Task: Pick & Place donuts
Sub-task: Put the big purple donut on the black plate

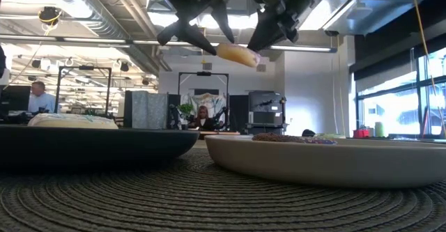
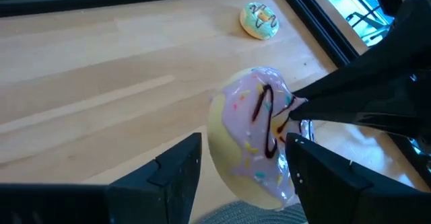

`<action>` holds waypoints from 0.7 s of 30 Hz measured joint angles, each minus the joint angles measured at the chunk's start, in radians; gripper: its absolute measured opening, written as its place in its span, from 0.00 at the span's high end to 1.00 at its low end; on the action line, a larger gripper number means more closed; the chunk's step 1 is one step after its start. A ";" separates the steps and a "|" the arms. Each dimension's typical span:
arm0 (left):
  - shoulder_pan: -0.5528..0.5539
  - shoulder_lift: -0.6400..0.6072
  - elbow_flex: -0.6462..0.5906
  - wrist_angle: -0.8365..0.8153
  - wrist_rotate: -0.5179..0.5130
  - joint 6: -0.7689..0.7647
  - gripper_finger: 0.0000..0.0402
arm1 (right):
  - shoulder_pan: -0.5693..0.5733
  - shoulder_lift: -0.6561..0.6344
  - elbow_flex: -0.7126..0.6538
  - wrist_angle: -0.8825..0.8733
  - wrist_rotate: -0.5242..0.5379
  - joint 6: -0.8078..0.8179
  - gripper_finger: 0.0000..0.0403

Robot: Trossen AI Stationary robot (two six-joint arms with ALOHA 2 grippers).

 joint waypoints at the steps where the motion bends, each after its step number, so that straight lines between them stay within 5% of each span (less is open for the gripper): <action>1: 0.000 0.000 0.000 0.000 -0.001 0.000 0.49 | 0.000 0.000 0.000 0.000 0.000 0.000 0.97; 21: -0.001 0.000 0.000 0.000 -0.007 0.025 0.82 | -0.001 0.000 0.000 0.010 -0.037 -0.007 0.95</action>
